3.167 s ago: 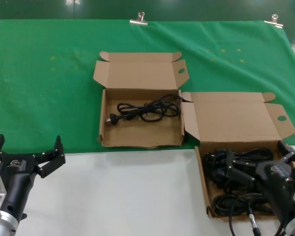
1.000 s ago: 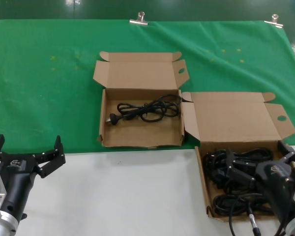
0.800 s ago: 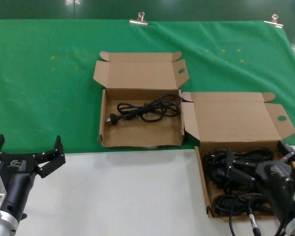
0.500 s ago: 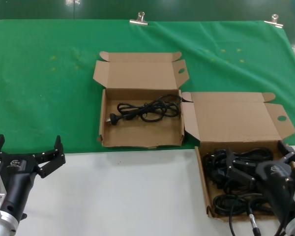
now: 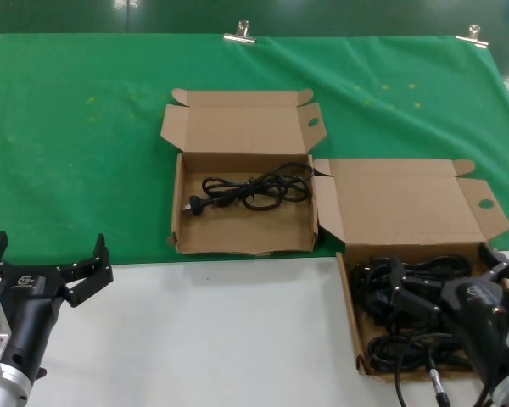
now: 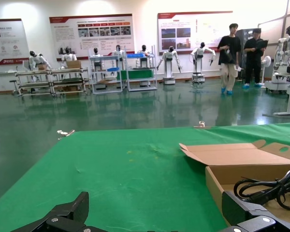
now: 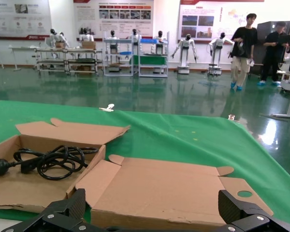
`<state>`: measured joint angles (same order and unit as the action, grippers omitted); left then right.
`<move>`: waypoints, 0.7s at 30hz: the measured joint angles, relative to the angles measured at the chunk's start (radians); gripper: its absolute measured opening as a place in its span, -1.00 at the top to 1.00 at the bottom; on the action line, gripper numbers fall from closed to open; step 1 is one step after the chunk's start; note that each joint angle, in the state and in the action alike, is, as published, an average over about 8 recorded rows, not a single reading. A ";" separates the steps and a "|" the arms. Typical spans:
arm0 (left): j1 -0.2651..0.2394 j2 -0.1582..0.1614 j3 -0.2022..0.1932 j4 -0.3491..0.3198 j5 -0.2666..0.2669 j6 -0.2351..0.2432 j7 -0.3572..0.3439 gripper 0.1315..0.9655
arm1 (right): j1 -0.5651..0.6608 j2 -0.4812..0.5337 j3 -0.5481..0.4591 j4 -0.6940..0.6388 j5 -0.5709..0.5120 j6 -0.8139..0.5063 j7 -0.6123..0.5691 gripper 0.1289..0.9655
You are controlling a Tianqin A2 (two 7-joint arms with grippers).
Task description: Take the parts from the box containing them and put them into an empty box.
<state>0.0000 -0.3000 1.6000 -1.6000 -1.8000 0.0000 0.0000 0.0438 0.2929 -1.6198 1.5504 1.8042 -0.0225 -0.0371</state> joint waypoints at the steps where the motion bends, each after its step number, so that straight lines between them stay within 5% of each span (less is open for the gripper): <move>1: 0.000 0.000 0.000 0.000 0.000 0.000 0.000 -1.00 | 0.000 0.000 0.000 0.000 0.000 0.000 0.000 -1.00; 21: 0.000 0.000 0.000 0.000 0.000 0.000 0.000 -1.00 | 0.000 0.000 0.000 0.000 0.000 0.000 0.000 -1.00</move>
<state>0.0000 -0.3000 1.6000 -1.6000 -1.8000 0.0000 0.0000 0.0438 0.2929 -1.6198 1.5504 1.8042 -0.0225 -0.0371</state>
